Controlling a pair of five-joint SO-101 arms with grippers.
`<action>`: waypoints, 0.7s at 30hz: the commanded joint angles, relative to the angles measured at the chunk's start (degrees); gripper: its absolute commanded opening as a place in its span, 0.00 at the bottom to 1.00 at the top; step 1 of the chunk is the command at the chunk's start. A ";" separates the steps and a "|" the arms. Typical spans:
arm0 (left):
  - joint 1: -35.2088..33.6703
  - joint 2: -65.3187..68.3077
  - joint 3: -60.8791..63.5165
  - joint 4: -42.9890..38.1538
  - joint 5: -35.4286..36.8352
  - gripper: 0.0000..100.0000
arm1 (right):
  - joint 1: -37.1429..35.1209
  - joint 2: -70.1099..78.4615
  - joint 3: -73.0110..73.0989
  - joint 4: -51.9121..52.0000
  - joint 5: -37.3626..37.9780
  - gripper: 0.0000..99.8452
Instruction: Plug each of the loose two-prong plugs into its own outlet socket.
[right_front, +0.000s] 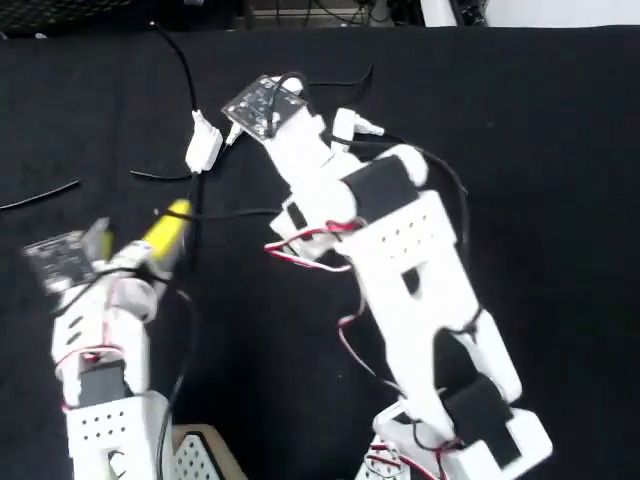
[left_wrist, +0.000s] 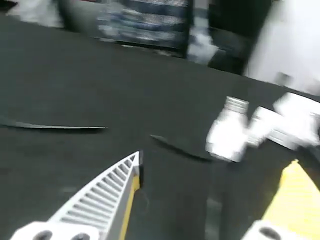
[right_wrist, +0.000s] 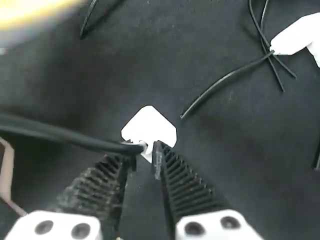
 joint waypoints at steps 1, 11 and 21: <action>-11.82 -0.62 0.84 -0.53 0.00 0.41 | 1.49 4.79 4.26 -11.34 0.44 0.01; -9.45 -0.53 3.30 1.67 3.52 0.41 | -3.25 11.91 11.65 -6.15 1.41 0.01; -9.27 -0.62 3.30 1.93 4.22 0.41 | -0.62 1.89 17.27 1.32 8.62 0.02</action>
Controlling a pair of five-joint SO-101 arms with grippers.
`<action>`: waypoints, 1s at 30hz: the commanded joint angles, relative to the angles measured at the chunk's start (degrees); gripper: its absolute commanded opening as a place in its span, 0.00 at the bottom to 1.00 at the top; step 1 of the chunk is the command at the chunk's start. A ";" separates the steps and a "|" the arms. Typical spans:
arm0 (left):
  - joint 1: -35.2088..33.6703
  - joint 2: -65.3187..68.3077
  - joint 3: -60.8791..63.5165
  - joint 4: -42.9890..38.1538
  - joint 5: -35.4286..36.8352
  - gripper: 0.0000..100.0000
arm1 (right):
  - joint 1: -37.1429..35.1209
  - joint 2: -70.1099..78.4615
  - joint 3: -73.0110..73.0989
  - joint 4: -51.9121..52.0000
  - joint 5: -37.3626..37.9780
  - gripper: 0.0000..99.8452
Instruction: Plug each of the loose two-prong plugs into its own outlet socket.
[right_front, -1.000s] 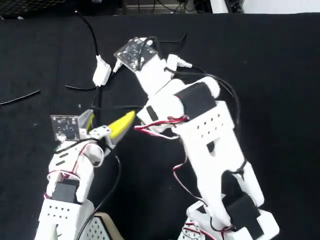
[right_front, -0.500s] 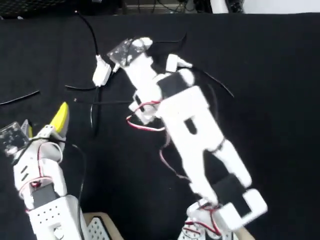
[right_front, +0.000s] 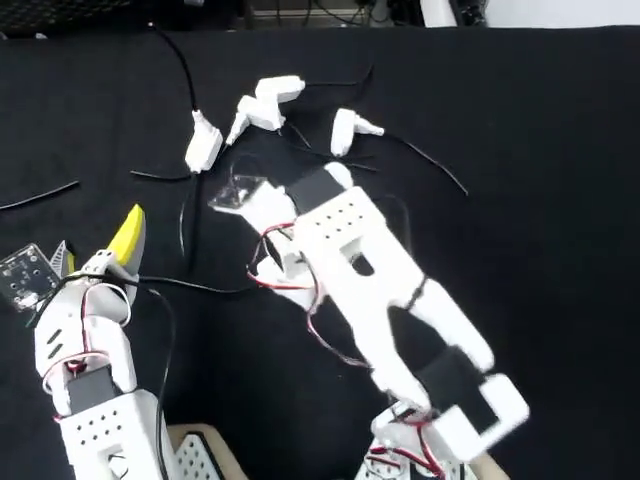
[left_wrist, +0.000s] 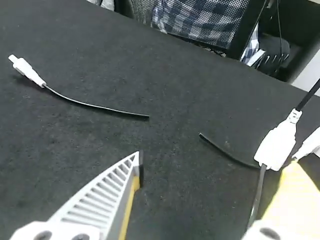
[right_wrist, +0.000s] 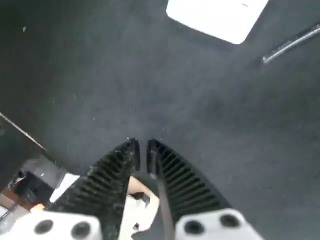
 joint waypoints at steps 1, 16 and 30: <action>0.22 -0.44 1.10 0.35 0.97 0.41 | 4.57 -8.13 -1.80 -0.79 1.14 0.03; -12.70 1.41 -21.14 21.80 -3.78 0.41 | 19.16 0.84 16.75 -29.89 -5.54 0.18; -25.10 61.63 -74.59 35.69 -6.15 0.41 | 18.90 -0.04 31.25 -51.60 -12.40 0.18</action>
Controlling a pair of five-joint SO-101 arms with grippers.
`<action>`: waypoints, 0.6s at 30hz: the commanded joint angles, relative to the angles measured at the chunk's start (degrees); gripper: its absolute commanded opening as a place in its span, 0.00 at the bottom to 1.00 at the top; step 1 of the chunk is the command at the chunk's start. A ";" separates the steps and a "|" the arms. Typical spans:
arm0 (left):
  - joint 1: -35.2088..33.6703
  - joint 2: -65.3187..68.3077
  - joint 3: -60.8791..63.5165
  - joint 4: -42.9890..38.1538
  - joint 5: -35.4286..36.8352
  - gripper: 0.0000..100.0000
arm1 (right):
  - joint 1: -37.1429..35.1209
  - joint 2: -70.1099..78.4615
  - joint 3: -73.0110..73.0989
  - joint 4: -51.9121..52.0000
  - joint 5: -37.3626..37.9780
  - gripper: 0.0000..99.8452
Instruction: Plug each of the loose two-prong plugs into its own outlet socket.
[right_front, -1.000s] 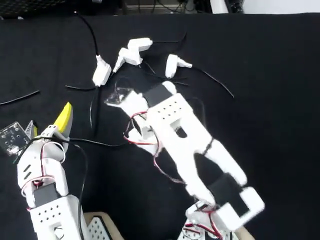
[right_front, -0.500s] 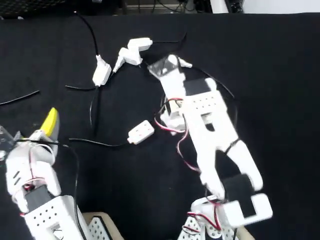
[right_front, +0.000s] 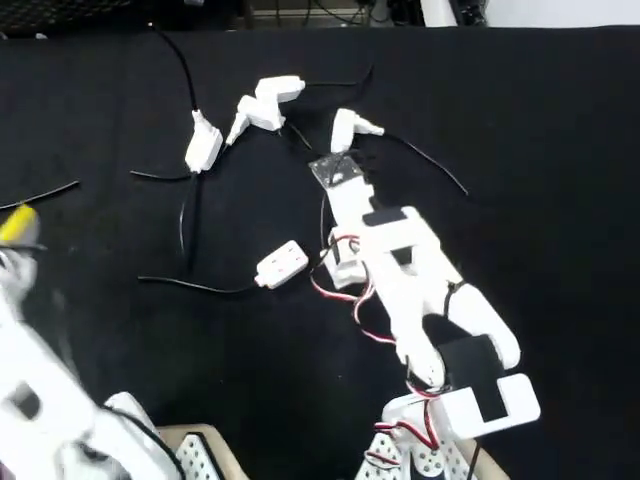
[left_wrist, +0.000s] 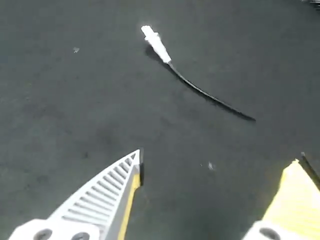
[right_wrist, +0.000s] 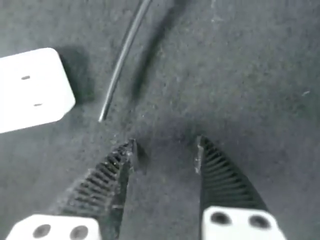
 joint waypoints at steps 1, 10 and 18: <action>-1.89 23.47 -25.27 2.11 -0.70 0.42 | 0.35 -1.89 0.66 -2.11 -1.49 0.18; -0.66 61.80 -69.32 4.13 -13.89 0.41 | 0.35 -1.89 0.75 -2.37 -2.20 0.18; -0.48 98.64 -110.11 13.80 -9.76 0.41 | 0.35 -1.89 0.84 -2.20 -2.11 0.18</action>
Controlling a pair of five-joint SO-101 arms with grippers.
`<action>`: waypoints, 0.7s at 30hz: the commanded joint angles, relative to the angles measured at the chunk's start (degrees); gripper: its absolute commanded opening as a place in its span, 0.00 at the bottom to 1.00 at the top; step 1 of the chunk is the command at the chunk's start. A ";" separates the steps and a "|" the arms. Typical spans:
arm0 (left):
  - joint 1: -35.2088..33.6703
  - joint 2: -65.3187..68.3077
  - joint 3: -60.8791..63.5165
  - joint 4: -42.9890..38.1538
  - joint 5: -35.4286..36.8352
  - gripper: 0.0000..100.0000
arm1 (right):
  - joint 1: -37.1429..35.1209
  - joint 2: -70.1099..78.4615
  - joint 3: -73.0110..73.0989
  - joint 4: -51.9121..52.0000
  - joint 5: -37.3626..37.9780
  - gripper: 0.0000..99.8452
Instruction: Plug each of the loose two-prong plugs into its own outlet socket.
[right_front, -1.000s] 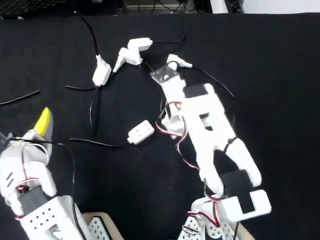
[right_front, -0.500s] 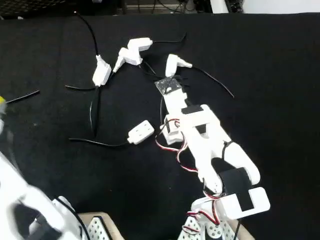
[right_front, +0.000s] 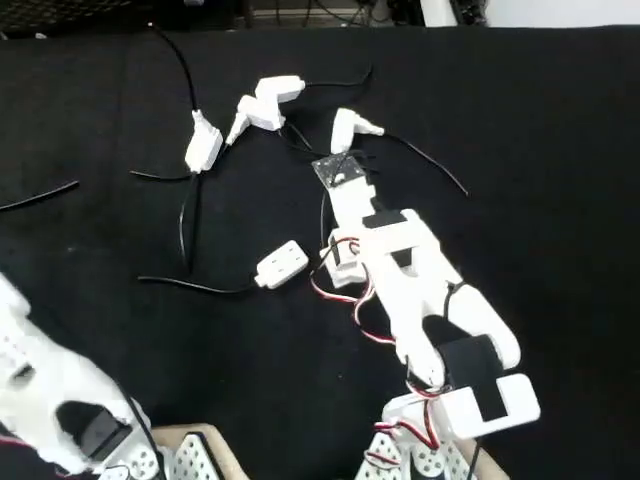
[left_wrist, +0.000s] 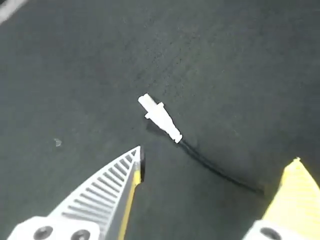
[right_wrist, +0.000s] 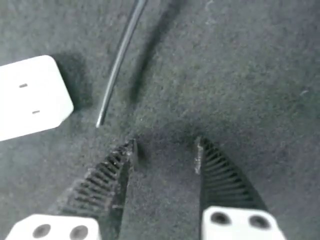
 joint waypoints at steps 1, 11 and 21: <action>0.22 19.16 -27.91 3.52 3.25 0.41 | 0.35 -1.89 0.22 -0.53 -0.18 0.18; -1.80 38.42 -50.33 4.57 6.51 0.41 | 0.35 -1.89 0.22 -0.53 -0.18 0.18; -4.26 40.00 -49.01 6.86 5.98 0.41 | 0.35 -1.89 0.22 -0.53 -0.18 0.18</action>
